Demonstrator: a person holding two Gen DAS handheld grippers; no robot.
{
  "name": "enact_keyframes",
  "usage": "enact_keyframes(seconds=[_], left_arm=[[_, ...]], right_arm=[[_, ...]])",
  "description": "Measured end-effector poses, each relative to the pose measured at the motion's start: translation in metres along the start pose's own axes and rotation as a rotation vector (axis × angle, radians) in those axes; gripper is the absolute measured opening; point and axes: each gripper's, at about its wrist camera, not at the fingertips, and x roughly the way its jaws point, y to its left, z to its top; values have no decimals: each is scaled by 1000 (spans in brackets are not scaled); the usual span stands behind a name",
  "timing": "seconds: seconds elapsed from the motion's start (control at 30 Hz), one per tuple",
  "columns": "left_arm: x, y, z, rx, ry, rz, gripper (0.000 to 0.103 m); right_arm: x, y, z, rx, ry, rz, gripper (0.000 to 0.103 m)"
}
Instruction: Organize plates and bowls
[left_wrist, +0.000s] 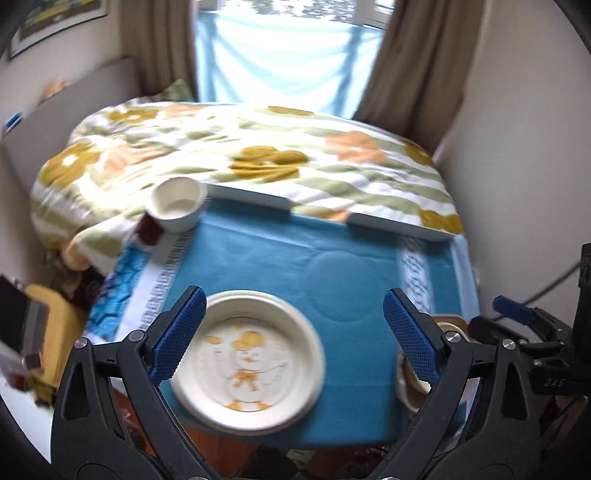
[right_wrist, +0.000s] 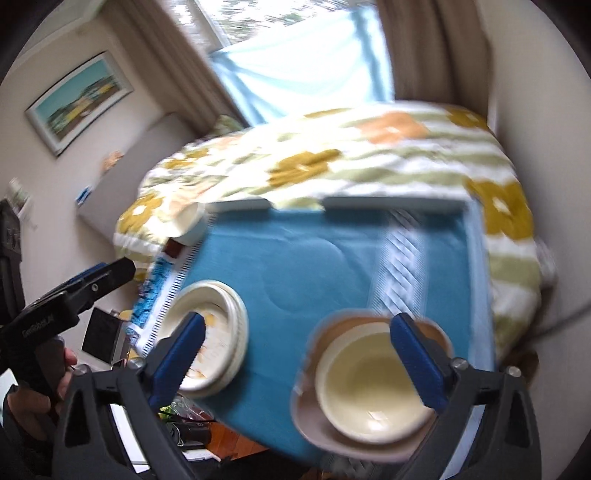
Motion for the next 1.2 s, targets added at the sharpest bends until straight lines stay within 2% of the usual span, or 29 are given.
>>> enact_keyframes(seconds=[0.13,0.33,0.47,0.6,0.77,0.83,0.87,0.9,0.97,1.03,1.13,1.2], left_arm=[[-2,56,14,-106,-13,52,96],[13,141,42,-262,-32,61,96],[41,187,61,-350,-10,43,96],[88,220,81,-379,47,8,95],[168,248,92,-417,181,-65,70],[197,256,91,-423,228,-80,59],[207,258,89,-429,243,-87,53],[218,261,87,-440,259,-99,51],[235,266,84,-461,277,-120,49],[250,267,83,-463,300,-129,48],[263,273,85,-476,312,-133,44],[268,278,87,-483,309,-132,43]], right_arm=[[20,36,32,-99,-35,54,100],[65,102,93,-269,-19,99,100],[119,144,133,-333,27,86,100],[189,167,163,-321,140,60,100],[281,178,174,-266,279,73,99],[319,176,172,-226,333,86,90],[329,174,171,-217,352,86,78],[345,171,168,-204,379,87,67],[364,167,166,-186,412,89,60],[377,165,165,-174,428,93,58],[391,165,164,-164,452,108,53],[398,168,163,-164,461,118,45]])
